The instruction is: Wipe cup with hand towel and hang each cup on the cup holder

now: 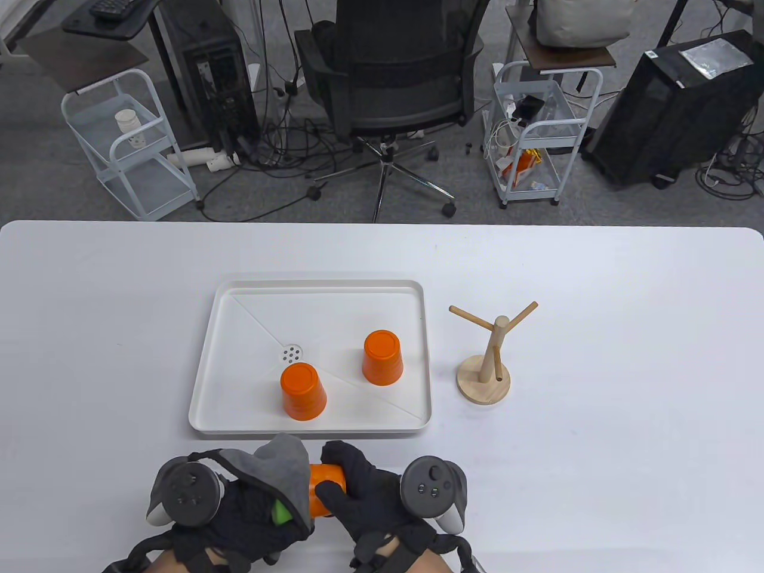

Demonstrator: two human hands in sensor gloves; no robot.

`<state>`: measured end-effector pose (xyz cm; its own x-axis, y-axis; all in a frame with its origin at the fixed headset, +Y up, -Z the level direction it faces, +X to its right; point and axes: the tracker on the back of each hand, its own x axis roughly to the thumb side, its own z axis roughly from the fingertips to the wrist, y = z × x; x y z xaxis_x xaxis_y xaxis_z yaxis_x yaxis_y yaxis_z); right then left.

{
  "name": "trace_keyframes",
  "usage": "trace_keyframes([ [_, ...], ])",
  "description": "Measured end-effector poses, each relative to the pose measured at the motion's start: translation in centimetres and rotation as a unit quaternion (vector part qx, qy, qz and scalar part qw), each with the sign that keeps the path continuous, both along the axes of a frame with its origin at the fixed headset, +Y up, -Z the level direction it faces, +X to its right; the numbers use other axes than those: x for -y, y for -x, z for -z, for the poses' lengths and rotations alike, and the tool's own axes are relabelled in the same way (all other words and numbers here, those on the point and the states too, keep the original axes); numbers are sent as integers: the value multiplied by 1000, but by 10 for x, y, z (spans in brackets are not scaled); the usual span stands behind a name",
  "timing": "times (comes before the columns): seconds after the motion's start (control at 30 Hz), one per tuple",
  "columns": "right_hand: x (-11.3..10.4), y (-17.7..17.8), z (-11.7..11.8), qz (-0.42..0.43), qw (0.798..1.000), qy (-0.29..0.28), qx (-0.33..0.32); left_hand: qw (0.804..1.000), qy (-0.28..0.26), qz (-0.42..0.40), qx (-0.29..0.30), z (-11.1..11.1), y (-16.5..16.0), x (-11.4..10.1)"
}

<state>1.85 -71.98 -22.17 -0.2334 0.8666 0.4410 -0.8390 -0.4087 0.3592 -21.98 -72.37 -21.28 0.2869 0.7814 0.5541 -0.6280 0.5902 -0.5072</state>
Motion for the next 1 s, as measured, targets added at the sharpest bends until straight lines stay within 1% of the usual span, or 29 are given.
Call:
trace_keyframes([
  [0.23, -7, 4, -7, -30, 997, -76, -9, 997, 58, -48, -4, 5, 3, 6],
  [0.53, -13, 6, -12, -54, 989, -137, -13, 989, 121, -89, 2, 10, 6, 14],
  [0.8, -19, 7, -16, -74, 979, -188, -7, 985, 136, -104, -2, 11, 8, 14],
  [1.0, -20, 6, -16, -71, 977, -202, -2, 985, 129, -108, -22, 11, 11, 12],
])
